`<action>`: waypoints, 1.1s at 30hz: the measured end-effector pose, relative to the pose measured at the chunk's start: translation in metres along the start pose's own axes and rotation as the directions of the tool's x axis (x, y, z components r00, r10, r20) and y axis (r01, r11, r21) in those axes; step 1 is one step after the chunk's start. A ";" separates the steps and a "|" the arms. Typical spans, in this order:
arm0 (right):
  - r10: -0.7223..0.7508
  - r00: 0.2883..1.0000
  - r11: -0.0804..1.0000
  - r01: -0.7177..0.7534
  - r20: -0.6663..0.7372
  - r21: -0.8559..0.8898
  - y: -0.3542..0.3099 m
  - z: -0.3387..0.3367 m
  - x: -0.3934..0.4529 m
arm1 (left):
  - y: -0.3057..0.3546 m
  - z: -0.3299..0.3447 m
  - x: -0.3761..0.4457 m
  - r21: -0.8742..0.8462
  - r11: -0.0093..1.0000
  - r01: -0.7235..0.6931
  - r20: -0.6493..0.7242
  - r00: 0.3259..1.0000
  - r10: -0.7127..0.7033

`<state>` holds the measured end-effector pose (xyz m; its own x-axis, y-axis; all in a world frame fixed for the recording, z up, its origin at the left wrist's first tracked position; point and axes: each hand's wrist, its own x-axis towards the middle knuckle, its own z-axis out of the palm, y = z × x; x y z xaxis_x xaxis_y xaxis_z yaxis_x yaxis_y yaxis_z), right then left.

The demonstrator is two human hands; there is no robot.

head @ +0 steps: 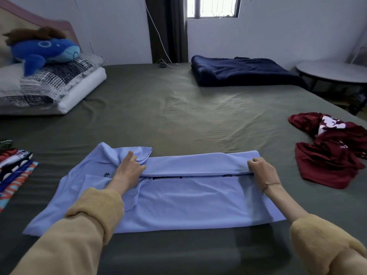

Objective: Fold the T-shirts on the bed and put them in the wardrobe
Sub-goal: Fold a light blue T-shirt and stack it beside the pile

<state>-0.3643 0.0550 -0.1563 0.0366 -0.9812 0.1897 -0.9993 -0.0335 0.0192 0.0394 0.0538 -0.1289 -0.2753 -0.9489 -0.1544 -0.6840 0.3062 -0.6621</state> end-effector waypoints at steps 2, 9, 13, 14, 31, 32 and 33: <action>0.024 0.999 0.998 -0.022 0.021 -0.067 0.001 0.002 0.001 | -0.002 -0.005 -0.004 0.019 0.999 -0.035 0.009 0.999 0.035; 0.023 0.996 1.000 -0.022 0.083 -0.008 -0.019 0.001 0.000 | 0.002 -0.009 -0.010 -0.084 0.996 0.004 -0.021 1.000 -0.006; -0.138 0.990 0.960 0.130 0.014 0.246 -0.048 0.005 0.004 | 0.013 -0.011 -0.007 -0.157 0.987 0.024 -0.147 0.988 -0.047; -0.192 0.981 0.951 0.181 0.022 0.252 -0.055 0.004 0.003 | 0.018 -0.009 -0.006 -0.175 0.984 -0.021 -0.218 0.976 -0.018; -0.070 0.986 0.936 0.013 0.152 0.351 -0.039 0.005 0.013 | 0.030 -0.006 0.011 -0.532 0.845 0.044 -0.136 0.981 -0.137; -0.047 0.994 0.925 0.007 0.097 0.381 -0.045 0.006 0.016 | 0.036 -0.006 0.018 -0.532 0.846 0.035 -0.183 0.971 -0.156; -0.033 0.998 0.917 0.011 0.048 0.399 -0.051 0.008 0.019 | 0.041 -0.008 0.023 -0.545 0.838 0.024 -0.221 0.960 -0.172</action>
<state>-0.3132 0.0370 -0.1614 0.0686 -0.9876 0.1414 -0.9208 -0.1172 -0.3719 0.0001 0.0448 -0.1538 -0.2962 -0.9465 0.1278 -0.9482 0.2753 -0.1585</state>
